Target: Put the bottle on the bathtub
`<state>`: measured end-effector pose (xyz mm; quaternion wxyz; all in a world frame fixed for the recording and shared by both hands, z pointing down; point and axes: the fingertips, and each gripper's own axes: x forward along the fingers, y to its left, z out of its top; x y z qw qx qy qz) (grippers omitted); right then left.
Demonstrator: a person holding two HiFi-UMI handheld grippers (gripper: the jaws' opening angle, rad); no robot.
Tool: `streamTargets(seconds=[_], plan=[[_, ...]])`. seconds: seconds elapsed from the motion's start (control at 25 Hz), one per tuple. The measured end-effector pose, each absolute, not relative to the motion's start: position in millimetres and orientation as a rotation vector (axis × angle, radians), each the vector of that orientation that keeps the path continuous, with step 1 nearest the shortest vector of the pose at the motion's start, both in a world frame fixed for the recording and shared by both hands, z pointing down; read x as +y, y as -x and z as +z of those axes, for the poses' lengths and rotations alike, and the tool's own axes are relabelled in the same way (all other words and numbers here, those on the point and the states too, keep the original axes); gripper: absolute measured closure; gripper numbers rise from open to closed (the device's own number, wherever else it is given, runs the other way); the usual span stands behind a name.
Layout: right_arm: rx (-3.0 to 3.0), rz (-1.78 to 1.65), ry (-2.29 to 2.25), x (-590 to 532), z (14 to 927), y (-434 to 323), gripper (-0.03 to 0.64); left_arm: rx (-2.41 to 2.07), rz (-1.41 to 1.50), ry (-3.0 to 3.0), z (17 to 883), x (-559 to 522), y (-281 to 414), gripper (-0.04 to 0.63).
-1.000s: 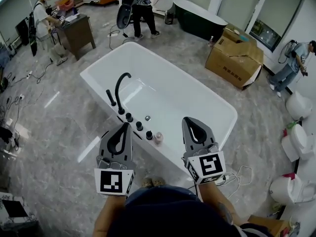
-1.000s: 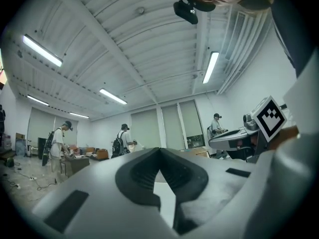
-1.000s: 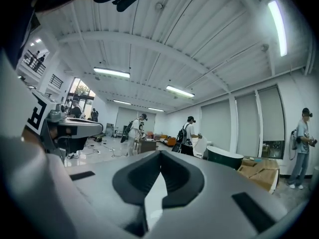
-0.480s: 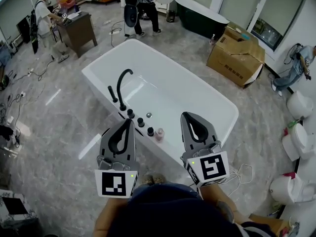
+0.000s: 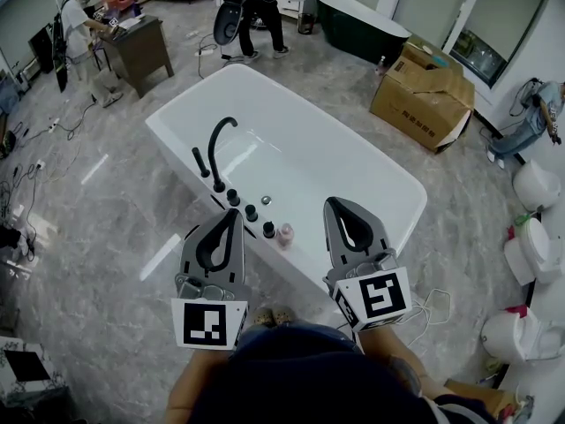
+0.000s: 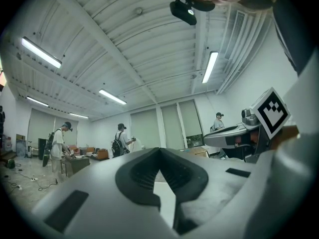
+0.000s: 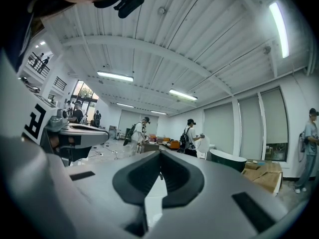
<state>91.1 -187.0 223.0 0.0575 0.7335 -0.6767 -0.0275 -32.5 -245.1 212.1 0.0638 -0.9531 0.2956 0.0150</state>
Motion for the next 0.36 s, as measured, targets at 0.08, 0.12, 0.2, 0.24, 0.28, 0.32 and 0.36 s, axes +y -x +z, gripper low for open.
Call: streamTargets(seconds=[0.08, 0.12, 0.2, 0.24, 0.28, 0.32, 0.36], plan=[[-2.051, -0.078, -2.23, -186.8, 223.6, -92.6, 0.591, 0.889, 0.044, 2.879, 211.9, -245.3, 31.5, 0.572], [-2.053, -0.079, -2.229, -187.3, 223.2, -93.2, 0.591, 0.888, 0.045, 2.878, 211.4, -245.8, 30.7, 0.572], [-2.057, -0.081, -2.225, -188.5, 222.8, -94.1, 0.591, 0.884, 0.045, 2.878, 211.0, -246.7, 29.4, 0.572], [-2.059, -0.081, -2.224, -188.9, 223.1, -94.4, 0.591, 0.883, 0.046, 2.877, 211.2, -246.8, 28.9, 0.572], [-2.061, -0.081, -2.224, -188.9, 223.6, -94.7, 0.591, 0.881, 0.048, 2.876, 211.6, -246.6, 28.5, 0.572], [-2.063, -0.082, -2.225, -188.8, 224.2, -94.9, 0.591, 0.879, 0.051, 2.875, 212.0, -246.2, 28.2, 0.572], [-2.064, -0.083, -2.225, -188.7, 224.7, -95.1, 0.591, 0.877, 0.054, 2.873, 212.5, -245.7, 27.8, 0.572]])
